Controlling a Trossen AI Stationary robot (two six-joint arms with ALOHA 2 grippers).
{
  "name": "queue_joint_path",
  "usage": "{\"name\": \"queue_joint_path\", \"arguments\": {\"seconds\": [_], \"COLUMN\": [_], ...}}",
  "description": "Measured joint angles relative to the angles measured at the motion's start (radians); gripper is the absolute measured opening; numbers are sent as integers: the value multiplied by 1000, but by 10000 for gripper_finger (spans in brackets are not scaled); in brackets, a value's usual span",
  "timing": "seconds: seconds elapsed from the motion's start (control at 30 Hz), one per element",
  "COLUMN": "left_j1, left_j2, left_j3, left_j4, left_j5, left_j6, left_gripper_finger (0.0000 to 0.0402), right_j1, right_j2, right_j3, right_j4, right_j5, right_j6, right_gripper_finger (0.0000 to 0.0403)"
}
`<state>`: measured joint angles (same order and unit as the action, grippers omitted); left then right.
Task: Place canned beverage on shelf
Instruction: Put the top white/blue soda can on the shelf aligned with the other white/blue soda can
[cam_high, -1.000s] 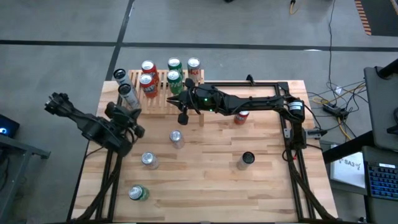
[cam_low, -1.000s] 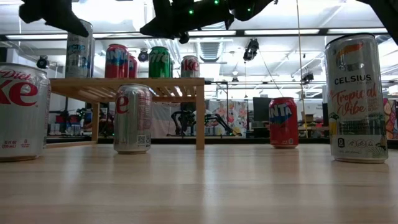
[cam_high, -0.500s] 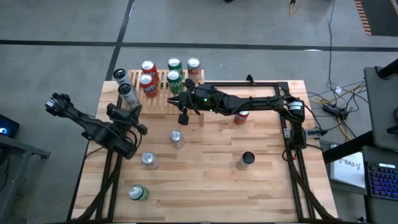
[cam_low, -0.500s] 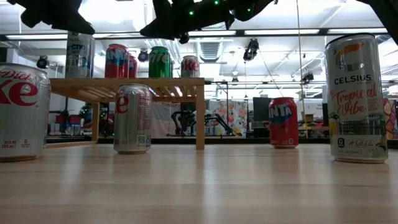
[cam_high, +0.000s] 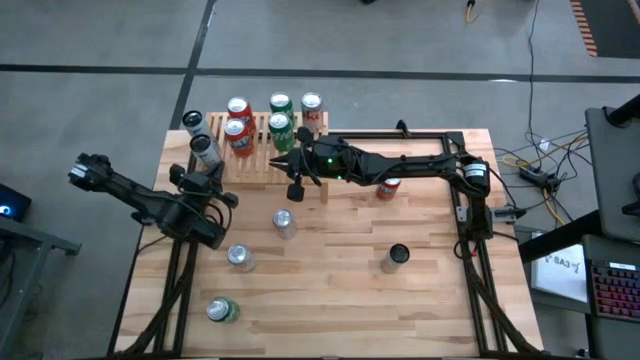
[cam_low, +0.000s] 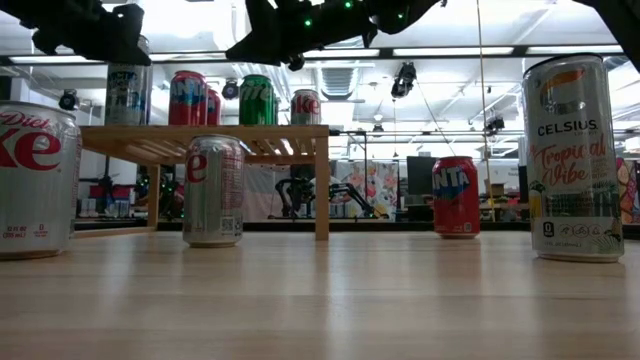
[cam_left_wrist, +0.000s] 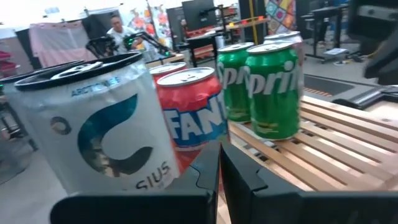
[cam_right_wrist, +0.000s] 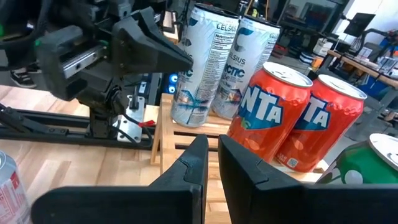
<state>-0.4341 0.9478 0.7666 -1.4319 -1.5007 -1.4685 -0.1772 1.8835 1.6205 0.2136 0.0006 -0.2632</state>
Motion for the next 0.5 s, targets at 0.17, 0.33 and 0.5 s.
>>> {"name": "queue_joint_path", "arguments": {"seconds": [0.17, 0.33, 0.5], "left_j1": [33, 54, 69], "left_j2": [0, 0, 0], "left_j3": [0, 0, -2], "left_j4": [0, 0, 0], "left_j5": [-1, -1, -1], "left_j6": [-3, -3, -3], "left_gripper_finger": [0, 0, 0], "right_j1": [0, 0, 0], "right_j2": [0, 0, 0], "right_j3": [0, 0, 0], "right_j4": [-2, -5, -5], "right_j5": [0, 0, 0], "right_j6": [-2, -10, -10], "right_gripper_finger": [27, 27, 27]}}
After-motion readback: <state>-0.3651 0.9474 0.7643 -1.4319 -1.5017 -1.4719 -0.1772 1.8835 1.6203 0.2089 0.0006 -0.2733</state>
